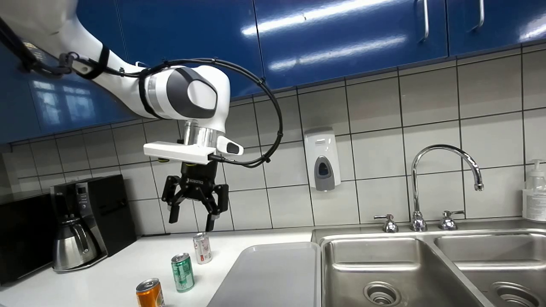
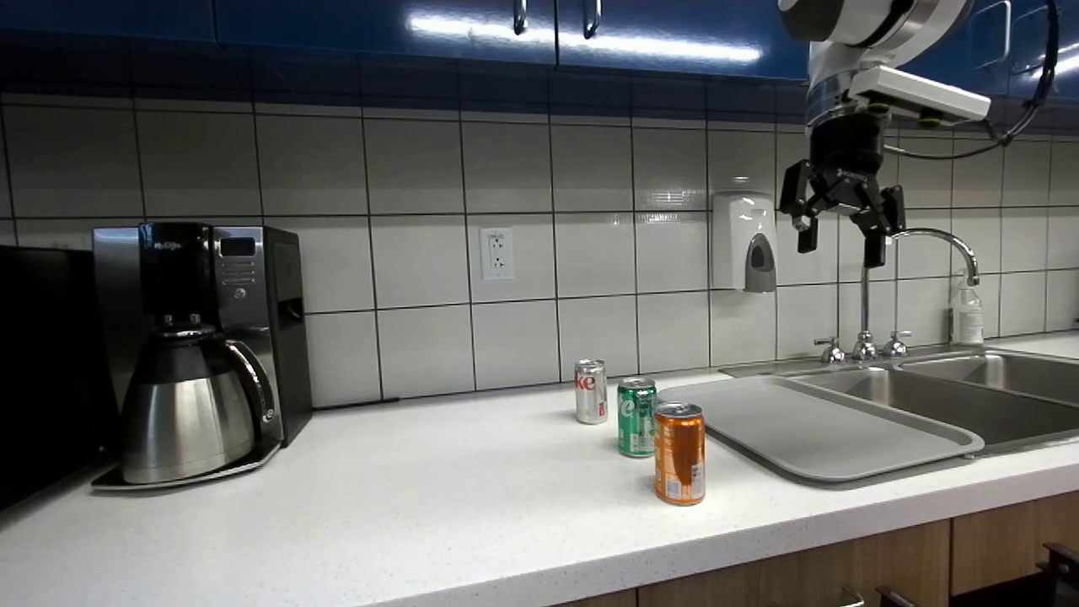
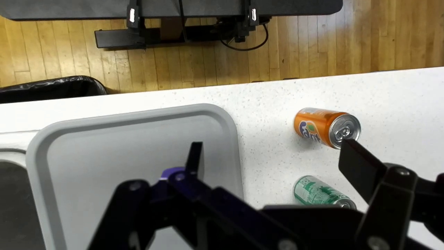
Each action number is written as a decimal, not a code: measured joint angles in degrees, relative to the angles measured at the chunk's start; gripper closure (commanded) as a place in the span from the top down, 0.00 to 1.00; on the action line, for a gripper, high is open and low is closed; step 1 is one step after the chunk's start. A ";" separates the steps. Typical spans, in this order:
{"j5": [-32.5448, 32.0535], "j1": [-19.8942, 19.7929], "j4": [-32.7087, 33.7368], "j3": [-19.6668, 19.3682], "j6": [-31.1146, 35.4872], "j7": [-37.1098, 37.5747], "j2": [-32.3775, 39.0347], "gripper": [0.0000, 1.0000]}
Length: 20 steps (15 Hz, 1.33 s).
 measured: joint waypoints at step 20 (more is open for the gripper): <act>-0.12 1.24 -1.74 2.99 17.54 -15.20 8.23 1.00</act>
